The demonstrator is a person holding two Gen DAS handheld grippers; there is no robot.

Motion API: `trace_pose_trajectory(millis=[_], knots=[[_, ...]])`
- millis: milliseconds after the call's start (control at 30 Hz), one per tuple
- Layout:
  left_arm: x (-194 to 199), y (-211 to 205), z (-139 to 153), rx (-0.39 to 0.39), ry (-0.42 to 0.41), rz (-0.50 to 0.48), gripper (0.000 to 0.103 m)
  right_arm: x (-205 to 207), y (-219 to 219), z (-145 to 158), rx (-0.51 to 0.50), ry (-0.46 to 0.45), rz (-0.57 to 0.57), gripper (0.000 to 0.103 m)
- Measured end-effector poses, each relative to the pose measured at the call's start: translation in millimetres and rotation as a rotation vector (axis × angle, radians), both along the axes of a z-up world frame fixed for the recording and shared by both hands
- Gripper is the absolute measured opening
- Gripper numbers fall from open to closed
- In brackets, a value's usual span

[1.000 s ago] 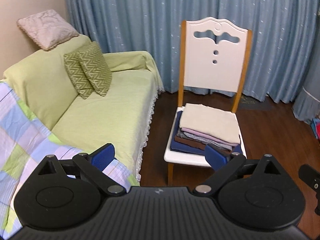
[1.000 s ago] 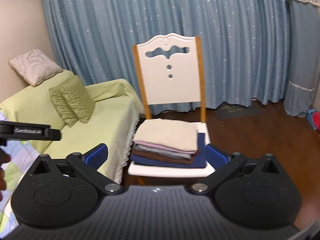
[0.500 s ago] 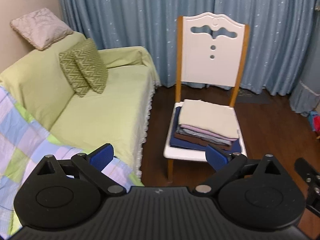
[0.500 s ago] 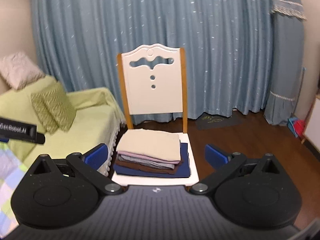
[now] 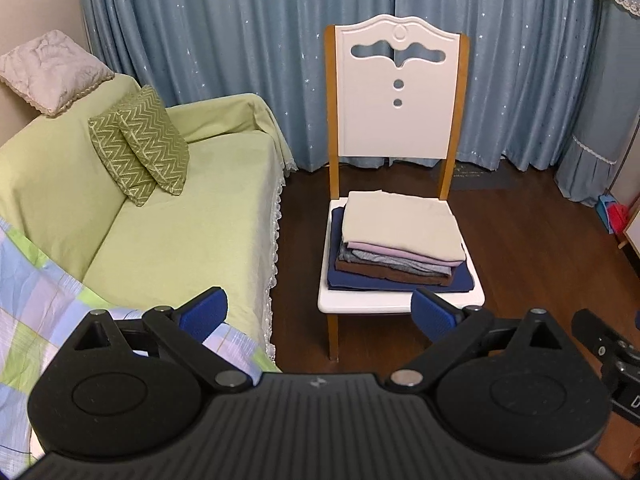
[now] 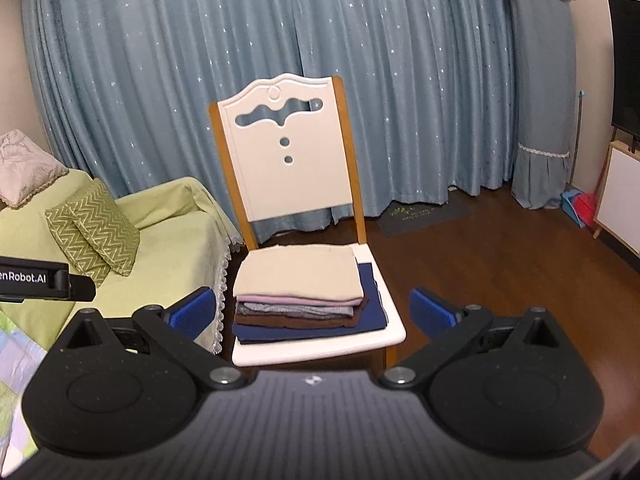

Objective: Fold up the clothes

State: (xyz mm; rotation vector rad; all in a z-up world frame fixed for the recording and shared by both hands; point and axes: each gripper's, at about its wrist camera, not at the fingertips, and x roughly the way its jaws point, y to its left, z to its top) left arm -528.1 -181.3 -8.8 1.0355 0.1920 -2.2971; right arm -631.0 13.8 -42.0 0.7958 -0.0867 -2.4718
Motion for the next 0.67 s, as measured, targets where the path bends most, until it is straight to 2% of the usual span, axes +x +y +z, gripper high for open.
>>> trace_pose_trajectory(millis=[667], knots=[[-4.1, 5.2, 2.2, -0.054, -0.028, -0.080, 0.099, 18.9, -10.2, -0.4, 0.041, -0.019, 0.006, 0.102]])
